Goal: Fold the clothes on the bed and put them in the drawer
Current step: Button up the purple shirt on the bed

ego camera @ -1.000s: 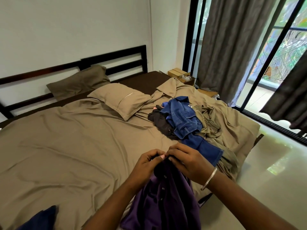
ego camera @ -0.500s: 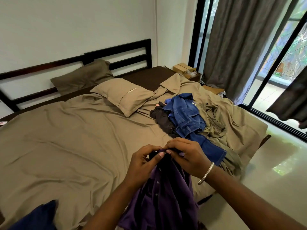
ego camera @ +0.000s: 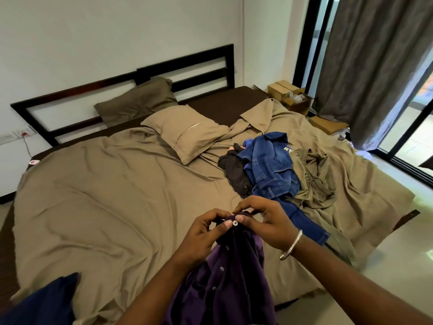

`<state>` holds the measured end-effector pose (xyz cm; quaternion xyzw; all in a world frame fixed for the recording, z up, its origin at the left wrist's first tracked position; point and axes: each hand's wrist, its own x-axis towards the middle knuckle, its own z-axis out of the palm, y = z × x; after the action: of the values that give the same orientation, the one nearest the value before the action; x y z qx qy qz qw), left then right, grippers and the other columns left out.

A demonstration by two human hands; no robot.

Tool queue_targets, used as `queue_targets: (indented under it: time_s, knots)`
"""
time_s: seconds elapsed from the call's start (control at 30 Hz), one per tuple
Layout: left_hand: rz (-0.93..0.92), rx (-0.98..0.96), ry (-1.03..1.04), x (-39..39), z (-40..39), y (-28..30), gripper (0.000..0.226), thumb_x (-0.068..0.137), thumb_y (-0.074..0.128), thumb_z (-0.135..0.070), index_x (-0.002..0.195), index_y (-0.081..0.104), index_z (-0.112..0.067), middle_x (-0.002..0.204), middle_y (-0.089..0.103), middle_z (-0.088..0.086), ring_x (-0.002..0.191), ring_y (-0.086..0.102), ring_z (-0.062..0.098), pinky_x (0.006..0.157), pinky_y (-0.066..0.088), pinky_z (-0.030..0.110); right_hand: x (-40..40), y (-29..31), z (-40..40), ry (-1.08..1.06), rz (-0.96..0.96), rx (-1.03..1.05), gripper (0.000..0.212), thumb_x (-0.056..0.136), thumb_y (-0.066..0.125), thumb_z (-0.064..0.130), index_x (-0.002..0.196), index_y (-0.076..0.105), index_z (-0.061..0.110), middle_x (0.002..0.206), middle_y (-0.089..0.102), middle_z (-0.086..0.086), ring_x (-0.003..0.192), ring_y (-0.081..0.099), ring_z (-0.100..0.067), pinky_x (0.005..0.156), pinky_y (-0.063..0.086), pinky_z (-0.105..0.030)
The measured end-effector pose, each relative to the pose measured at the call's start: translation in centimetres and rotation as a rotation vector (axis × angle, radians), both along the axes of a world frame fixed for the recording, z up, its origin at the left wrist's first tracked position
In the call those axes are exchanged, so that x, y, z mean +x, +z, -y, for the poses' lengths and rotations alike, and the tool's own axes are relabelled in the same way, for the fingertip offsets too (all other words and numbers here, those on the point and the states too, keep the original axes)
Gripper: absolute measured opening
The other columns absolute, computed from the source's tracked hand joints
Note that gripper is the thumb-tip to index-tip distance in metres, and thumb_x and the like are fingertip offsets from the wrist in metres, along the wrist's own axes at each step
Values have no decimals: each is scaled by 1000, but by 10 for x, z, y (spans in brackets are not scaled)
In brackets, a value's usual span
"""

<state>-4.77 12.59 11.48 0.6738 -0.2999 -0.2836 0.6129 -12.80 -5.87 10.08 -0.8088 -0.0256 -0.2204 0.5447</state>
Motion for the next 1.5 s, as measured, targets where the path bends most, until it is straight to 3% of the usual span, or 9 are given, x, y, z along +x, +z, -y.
queue_targets:
  time_s: [0.33, 0.57, 0.77, 0.9, 1.0, 1.13, 1.27, 1.37, 1.5]
  knots:
    - [-68, 60, 197, -15, 42, 0, 10, 89, 68, -15, 85, 69, -7, 72, 62, -1, 62, 55, 9, 59, 43, 18, 19, -1, 52, 258, -92, -138, 30, 86, 65, 42, 85, 70, 13, 80, 67, 4, 77, 63, -14, 73, 52, -39]
    - [132, 148, 313, -1, 36, 29, 18, 96, 54, 7, 89, 62, -7, 82, 57, 5, 71, 53, 7, 68, 46, 18, 46, -17, 103, 643, -429, 33, 47, 78, 74, 47, 113, 69, 16, 123, 62, -8, 119, 57, -24, 107, 42, -45]
    - [318, 225, 350, 23, 3, 60, 13, 93, 62, 0, 92, 66, -12, 79, 62, -14, 79, 58, 3, 74, 47, 17, 74, -9, 93, 571, -382, -188, 9, 96, 59, 22, 98, 64, 15, 95, 61, 12, 90, 57, -3, 83, 48, -30]
    - [715, 673, 185, 52, -37, 63, 17, 89, 72, -29, 105, 76, -22, 91, 51, -14, 89, 53, 5, 78, 41, 16, 92, 45, 92, 374, -242, -9, 21, 97, 47, 2, 115, 59, 6, 112, 57, -10, 106, 58, -32, 86, 55, -46]
    - [702, 824, 142, 69, -59, 53, 15, 95, 65, -25, 108, 70, -29, 101, 45, -11, 96, 50, 6, 88, 40, 22, 105, 102, 85, 437, -176, -88, 39, 92, 37, -14, 119, 57, 8, 115, 57, -16, 108, 58, -35, 88, 55, -43]
    - [632, 772, 278, 80, -59, 39, 38, 98, 60, -16, 133, 52, -26, 120, 54, -8, 109, 55, 10, 99, 45, 34, 117, 162, 66, 529, -86, -161, 34, 87, 41, 0, 116, 58, 4, 114, 60, -18, 109, 60, -35, 94, 52, -50]
    - [433, 511, 312, 94, -43, 64, 65, 93, 66, -37, 150, 35, -33, 147, 45, -14, 135, 41, 5, 108, 39, 31, 130, 212, 45, 589, -3, -247, 23, 94, 53, 6, 114, 60, -3, 114, 61, -21, 109, 60, -39, 91, 52, -58]
    - [292, 359, 185, 98, -35, 95, 50, 95, 63, -16, 131, 44, -46, 133, 50, -24, 125, 45, -4, 101, 44, 18, 134, 241, 29, 591, 53, -315, 21, 92, 58, 2, 111, 67, 5, 114, 66, -13, 110, 63, -31, 92, 54, -54]
    - [289, 254, 162, 107, -40, 121, 37, 96, 50, 7, 102, 56, -29, 108, 57, -17, 100, 57, -3, 78, 49, 10, 134, 268, 5, 591, 79, -294, 26, 88, 62, -8, 100, 69, 14, 114, 68, -12, 114, 63, -28, 95, 53, -42]
